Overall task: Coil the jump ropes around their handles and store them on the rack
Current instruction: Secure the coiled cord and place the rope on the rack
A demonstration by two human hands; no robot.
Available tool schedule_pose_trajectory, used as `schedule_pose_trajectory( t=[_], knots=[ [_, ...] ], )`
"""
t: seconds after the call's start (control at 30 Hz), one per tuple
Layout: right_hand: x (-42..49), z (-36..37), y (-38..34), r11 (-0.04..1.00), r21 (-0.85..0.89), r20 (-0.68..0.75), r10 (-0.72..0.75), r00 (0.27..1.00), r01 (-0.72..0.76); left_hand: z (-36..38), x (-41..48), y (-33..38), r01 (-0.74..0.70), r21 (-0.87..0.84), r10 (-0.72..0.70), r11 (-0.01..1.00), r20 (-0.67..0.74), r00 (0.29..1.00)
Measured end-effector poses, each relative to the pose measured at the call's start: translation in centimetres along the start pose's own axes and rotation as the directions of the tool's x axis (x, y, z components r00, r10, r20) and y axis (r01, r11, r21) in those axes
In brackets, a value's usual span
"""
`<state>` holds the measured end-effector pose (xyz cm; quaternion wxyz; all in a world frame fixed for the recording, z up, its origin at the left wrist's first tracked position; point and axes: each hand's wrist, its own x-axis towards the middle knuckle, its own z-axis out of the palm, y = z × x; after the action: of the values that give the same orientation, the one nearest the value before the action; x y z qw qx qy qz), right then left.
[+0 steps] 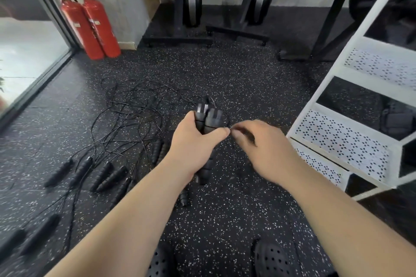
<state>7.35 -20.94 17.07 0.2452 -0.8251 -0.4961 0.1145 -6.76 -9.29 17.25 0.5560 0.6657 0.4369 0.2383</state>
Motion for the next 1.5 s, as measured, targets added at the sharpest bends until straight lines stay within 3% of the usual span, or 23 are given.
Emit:
schedule_pose_trajectory(
  t=[0.07, 0.13, 0.4, 0.57, 0.97, 1.2, 1.27, 1.5],
  knots=[
    [-0.6, 0.5, -1.3, 0.933, 0.356, -0.024, 0.065, 0.998, -0.052, 0.7, -0.5, 0.3, -0.037, 0.061, 0.038, 0.997, -0.009, 0.999],
    [-0.9, 0.9, -2.1, 0.827, 0.555, -0.01, 0.112, 0.994, -0.088, 1.2, -1.0, 0.5, -0.087, 0.165, 0.085, 0.982, 0.023, 0.996],
    [-0.4, 1.5, -1.5, 0.694, 0.713, -0.03, 0.168, 0.985, -0.097, 1.8, -1.2, 0.5, -0.078, 0.244, 0.066, 0.967, 0.055, 0.996],
    [0.6, 1.6, -1.0, 0.66, 0.744, 0.029, 0.131, 0.991, -0.109, 1.6, -0.2, 0.1, -0.083, 0.264, 0.066, 0.961, 0.072, 0.995],
    [2.1, 2.9, -0.8, 0.521, 0.833, 0.087, 0.206, 0.975, -0.185, 1.7, 1.5, -0.7, -0.115, 0.318, 0.1, 0.941, 0.064, 0.993],
    [2.9, 2.6, -0.7, 0.587, 0.786, 0.096, 0.195, 0.976, -0.194, 1.3, 2.0, -0.9, -0.163, 0.411, 0.13, 0.897, 0.105, 0.986],
    [3.0, 2.3, -0.8, 0.578, 0.792, 0.095, 0.2, 0.975, -0.196, 1.1, 2.0, -1.1, -0.232, 0.472, 0.172, 0.851, 0.167, 0.971],
    [2.4, 3.2, -0.7, 0.699, 0.685, 0.009, 0.274, 0.962, -0.205, 0.6, 1.7, -1.6, -0.376, 0.609, 0.221, 0.698, 0.317, 0.922]
  ],
)
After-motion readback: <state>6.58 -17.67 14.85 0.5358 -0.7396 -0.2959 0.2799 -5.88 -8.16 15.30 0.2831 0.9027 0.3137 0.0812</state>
